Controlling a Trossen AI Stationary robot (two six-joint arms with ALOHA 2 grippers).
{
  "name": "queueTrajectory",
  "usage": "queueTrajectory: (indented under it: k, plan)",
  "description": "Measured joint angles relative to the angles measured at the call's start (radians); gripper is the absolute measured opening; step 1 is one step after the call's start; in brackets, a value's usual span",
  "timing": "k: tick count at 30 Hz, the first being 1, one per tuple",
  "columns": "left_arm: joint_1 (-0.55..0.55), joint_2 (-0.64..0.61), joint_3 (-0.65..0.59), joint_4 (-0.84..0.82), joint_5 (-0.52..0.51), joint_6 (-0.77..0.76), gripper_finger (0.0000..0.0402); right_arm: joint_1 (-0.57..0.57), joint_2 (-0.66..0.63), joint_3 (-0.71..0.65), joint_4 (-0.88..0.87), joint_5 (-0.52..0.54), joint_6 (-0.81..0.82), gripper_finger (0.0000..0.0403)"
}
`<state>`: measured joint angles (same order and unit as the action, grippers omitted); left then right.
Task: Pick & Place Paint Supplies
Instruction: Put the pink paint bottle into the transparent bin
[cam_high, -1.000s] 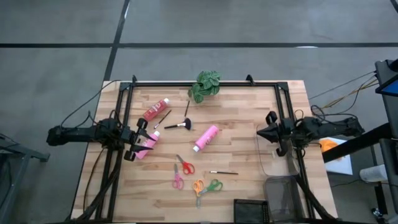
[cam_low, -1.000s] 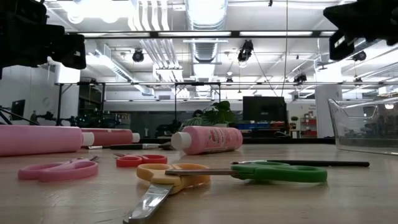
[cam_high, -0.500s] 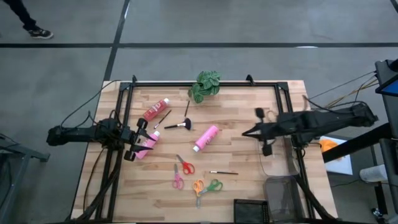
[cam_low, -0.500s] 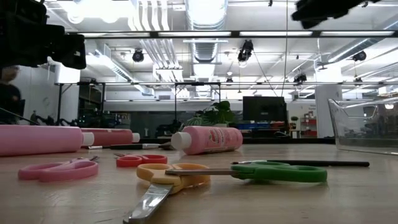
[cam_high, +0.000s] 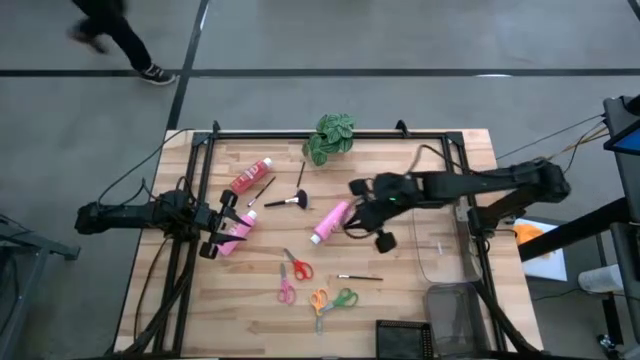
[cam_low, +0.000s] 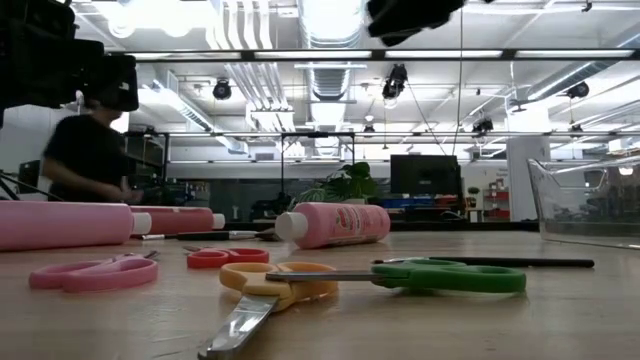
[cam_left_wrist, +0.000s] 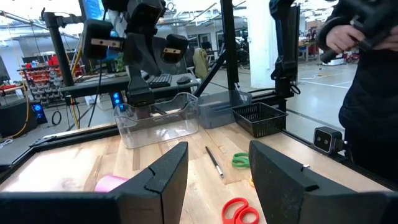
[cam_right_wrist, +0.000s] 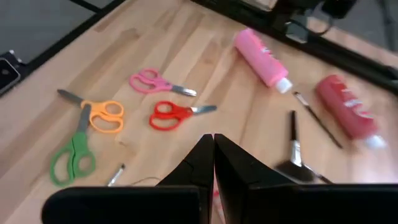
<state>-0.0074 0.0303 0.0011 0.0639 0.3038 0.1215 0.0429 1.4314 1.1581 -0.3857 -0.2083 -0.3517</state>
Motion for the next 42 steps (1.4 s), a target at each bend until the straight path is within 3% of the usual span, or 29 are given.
queueTrajectory:
  k: [7,17,23,32,42]
  plan:
    - [0.0,0.0,0.0,0.0,0.0,0.0,0.0169,-0.019,0.223,0.176,-0.097,-0.062,0.004,0.0025]
    - [0.0,0.0,0.0,0.0,0.0,0.0,0.0169,-0.018,0.383,0.262,-0.113,-0.066,-0.179,0.0163]
    - [0.0,0.0,0.0,0.0,0.0,0.0,0.0169,-0.019,0.454,0.273,-0.108,-0.058,-0.206,0.0211]
    - [0.0,0.0,0.0,0.0,0.0,0.0,0.0169,-0.028,0.562,0.281,-0.08,-0.045,-0.304,0.022]
    - [0.0,0.0,0.0,0.0,0.0,0.0,0.0169,-0.029,0.64,0.325,-0.068,0.054,-0.361,0.022]
